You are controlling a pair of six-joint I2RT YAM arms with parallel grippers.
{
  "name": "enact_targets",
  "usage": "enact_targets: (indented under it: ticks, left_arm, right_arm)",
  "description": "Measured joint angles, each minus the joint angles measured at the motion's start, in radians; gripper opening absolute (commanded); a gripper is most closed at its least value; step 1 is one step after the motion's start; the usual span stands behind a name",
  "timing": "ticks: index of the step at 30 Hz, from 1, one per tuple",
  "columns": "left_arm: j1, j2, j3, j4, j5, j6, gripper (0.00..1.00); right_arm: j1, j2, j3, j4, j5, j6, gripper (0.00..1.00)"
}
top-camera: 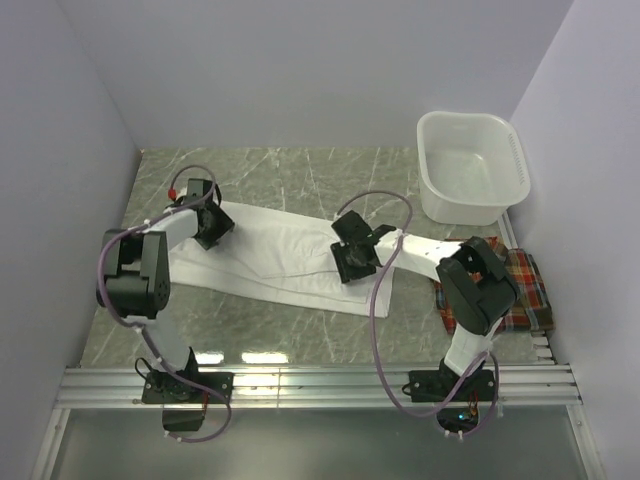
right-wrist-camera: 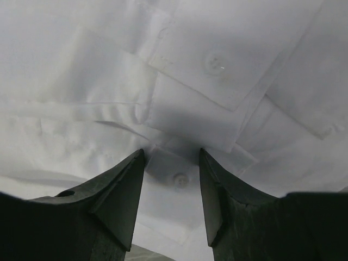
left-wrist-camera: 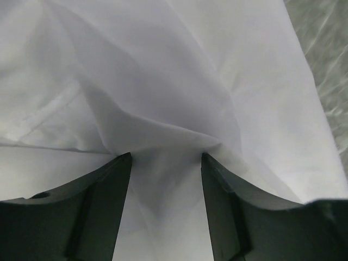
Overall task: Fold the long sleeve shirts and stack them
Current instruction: Fold the shirt
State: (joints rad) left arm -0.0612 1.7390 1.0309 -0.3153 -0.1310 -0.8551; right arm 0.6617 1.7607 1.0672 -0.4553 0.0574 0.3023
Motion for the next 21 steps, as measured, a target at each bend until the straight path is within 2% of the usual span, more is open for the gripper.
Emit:
enact_targets:
  ticks: [7,12,16,20,21]
  left_arm:
    - [-0.017,0.269,0.338,-0.002,-0.006,0.087,0.63]
    - [-0.065,0.441,0.58,0.031,0.031,0.204,0.68]
    - [-0.113,0.515,0.693,0.053,0.07,0.292,0.71]
    - [-0.152,0.511,0.707,0.064,0.085,0.331,0.73]
    - [-0.161,0.497,0.702,0.064,0.083,0.336,0.77]
  right_arm:
    - [0.112,0.008,0.017,-0.034,-0.097,0.0,0.52]
    - [0.221,0.09,0.133,-0.112,-0.239,-0.001,0.52]
    - [0.318,0.169,0.257,-0.148,-0.34,-0.001,0.52]
    - [0.375,0.191,0.352,-0.164,-0.36,-0.009,0.52]
    - [0.376,0.184,0.362,-0.165,-0.352,-0.011,0.52]
